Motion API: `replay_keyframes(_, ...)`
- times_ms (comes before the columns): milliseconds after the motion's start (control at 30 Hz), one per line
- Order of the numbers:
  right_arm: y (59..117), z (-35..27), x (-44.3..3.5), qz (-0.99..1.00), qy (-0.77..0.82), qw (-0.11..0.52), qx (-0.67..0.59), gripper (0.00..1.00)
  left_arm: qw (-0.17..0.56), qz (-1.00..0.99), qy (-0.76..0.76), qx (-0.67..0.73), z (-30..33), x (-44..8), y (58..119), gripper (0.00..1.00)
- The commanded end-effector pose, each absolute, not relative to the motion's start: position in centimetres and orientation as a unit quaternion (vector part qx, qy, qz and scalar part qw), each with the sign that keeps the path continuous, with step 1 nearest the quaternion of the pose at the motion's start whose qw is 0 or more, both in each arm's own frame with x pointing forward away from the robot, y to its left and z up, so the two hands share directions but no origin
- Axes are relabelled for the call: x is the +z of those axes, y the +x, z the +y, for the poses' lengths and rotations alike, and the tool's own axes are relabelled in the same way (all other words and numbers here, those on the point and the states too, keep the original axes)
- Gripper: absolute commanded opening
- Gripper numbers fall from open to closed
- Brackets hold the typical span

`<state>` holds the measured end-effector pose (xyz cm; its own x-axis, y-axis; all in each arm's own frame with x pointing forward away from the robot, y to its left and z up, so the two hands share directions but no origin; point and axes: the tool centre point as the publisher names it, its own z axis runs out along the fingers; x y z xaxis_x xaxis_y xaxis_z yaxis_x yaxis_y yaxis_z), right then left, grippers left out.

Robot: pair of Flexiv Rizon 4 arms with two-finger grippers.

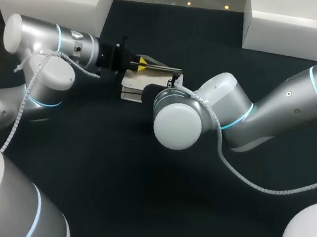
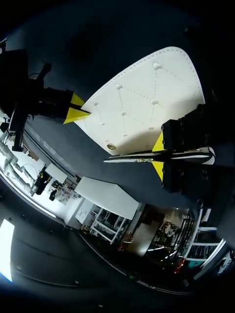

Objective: Pick up the bag, open it, inspect its contents, close it, and place it on the opposite side

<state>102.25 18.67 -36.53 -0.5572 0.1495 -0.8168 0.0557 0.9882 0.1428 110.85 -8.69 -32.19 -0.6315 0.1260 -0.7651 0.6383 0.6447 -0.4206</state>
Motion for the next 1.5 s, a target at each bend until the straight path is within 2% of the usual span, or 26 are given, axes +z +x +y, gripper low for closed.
replay_keyframes(33,102.1,18.4,-36.9,0.847,0.046,0.523,0.077,0.0,0.36,0.832,0.233,-0.352,-8.9,-32.0,111.1,0.08)
replay_keyframes(200,102.1,18.4,-36.9,0.847,0.046,0.523,0.077,0.0,0.358,0.834,0.237,-0.347,-9.2,-32.1,111.2,0.0)
replay_keyframes(833,102.1,18.4,-36.9,0.847,0.046,0.523,0.077,0.0,0.361,0.819,0.264,-0.359,-8.1,-35.4,108.5,0.0)
replay_keyframes(1500,102.1,18.4,-36.9,0.847,0.046,0.523,0.077,0.0,0.366,0.827,0.28,-0.322,-8.2,-34.8,109.3,0.0)
